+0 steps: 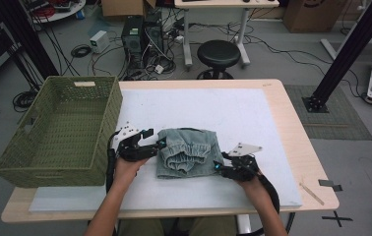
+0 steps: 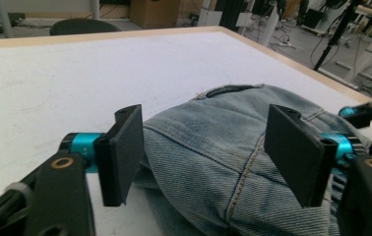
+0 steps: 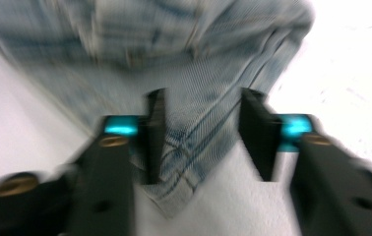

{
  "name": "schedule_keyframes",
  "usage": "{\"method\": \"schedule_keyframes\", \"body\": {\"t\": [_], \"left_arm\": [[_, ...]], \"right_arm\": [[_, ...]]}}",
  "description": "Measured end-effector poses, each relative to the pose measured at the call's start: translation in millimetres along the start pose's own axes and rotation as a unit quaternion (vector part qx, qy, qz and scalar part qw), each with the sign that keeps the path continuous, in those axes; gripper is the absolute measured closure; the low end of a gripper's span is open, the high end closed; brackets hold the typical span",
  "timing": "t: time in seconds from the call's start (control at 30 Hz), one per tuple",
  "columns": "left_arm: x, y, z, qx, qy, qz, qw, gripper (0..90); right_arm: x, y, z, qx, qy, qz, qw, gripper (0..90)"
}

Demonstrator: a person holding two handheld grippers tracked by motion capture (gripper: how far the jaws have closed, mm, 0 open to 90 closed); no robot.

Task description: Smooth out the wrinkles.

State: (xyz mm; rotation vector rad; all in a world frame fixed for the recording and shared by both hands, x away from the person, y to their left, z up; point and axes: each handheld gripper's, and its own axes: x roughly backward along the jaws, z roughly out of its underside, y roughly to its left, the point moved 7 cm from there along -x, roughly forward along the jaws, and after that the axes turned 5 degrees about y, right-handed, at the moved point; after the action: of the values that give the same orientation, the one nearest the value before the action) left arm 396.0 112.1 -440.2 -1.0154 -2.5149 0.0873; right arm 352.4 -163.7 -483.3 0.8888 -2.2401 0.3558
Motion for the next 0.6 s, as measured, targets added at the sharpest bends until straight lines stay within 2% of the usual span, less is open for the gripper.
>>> {"method": "schedule_keyframes", "body": {"t": [0.03, 0.1, 0.17, 0.23, 0.27, 0.37, 0.5, 0.6], "left_arm": [[0.6, -0.5, -0.6, -0.002, -0.004, 0.003, 1.0, 29.7], [1.8, -1.5, -2.7, -0.001, -0.013, 0.007, 0.9999, 27.7], [3.9, -2.8, -5.1, 0.001, -0.024, 0.012, 0.9996, 23.2], [7.5, -4.6, -7.7, -0.004, -0.035, 0.016, 0.9992, 23.2], [8.5, -5.0, -8.4, -0.006, -0.036, 0.016, 0.9992, 23.2], [12.1, -6.6, -10.7, -0.009, -0.039, 0.017, 0.999, 23.2], [15.5, -8.9, -13.3, -0.018, -0.042, 0.019, 0.9988, 23.2], [16.5, -8.4, -13.8, -0.017, -0.041, 0.017, 0.9989, 23.2]], "right_arm": [[4.5, -3.3, -2.2, -0.015, -0.021, -0.002, 0.9997, 45.7], [12.3, -12.1, -4.3, -0.032, -0.042, 0.01, 0.9986, 40.0], [18.6, -21.5, -4.6, -0.047, -0.049, 0.027, 0.9974, 28.8], [23.5, -30.5, -3.0, -0.059, -0.047, 0.048, 0.996, 20.6], [27.3, -36.4, -1.6, -0.064, -0.047, 0.06, 0.995, 20.4], [35.8, -46.4, 1.6, -0.075, -0.057, 0.079, 0.9925, 20.4], [40.2, -50.4, 3.6, -0.073, -0.058, 0.079, 0.9925, 20.4], [40.6, -52.2, 3.2, -0.074, -0.06, 0.08, 0.9922, 20.4]]}}
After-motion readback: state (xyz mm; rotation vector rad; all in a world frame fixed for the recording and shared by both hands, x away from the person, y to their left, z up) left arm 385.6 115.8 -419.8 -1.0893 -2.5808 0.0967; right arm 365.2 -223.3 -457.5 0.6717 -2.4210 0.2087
